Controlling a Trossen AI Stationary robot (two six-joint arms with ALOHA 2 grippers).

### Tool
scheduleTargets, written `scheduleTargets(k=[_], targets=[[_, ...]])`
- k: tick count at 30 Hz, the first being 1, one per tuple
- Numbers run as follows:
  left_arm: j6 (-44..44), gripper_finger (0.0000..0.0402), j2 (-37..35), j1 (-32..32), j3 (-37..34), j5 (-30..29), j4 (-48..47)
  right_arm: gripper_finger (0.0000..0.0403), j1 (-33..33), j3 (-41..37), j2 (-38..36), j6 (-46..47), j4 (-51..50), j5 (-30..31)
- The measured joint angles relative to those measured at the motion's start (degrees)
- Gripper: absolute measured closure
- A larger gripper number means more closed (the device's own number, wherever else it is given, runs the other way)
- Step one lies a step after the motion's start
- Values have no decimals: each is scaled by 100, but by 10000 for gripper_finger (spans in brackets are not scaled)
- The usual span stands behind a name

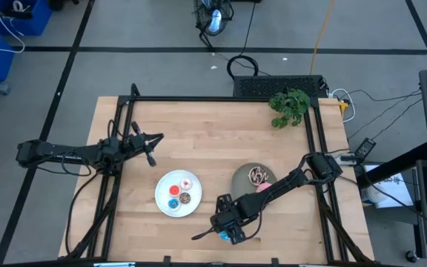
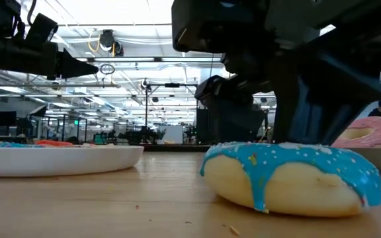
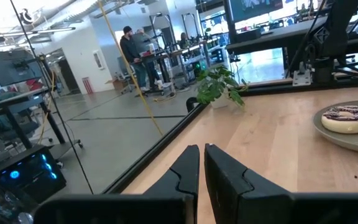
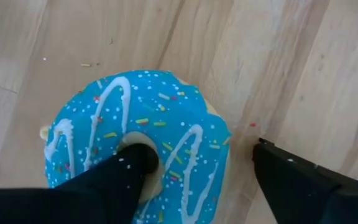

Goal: Pick & Place donuts
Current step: Put the large blue donut on the gray plate

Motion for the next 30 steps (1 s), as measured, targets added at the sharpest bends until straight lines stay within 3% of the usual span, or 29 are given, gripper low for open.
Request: scheduleTargets(k=[4,13,22,30], targets=[[2,369,0,0,0,-1,0,188,0,-14,-34,-134,23,-3],[0,369,-1,2,0,-1,-35,384,-82,-20,-39,-124,-20,-279],[0,369,0,2,0,-1,-31,372,-107,-48,-796,484,-1206,-485],[0,369,-1,1,0,1,-32,395,-206,-33,-2210,1287,-2048,35]])
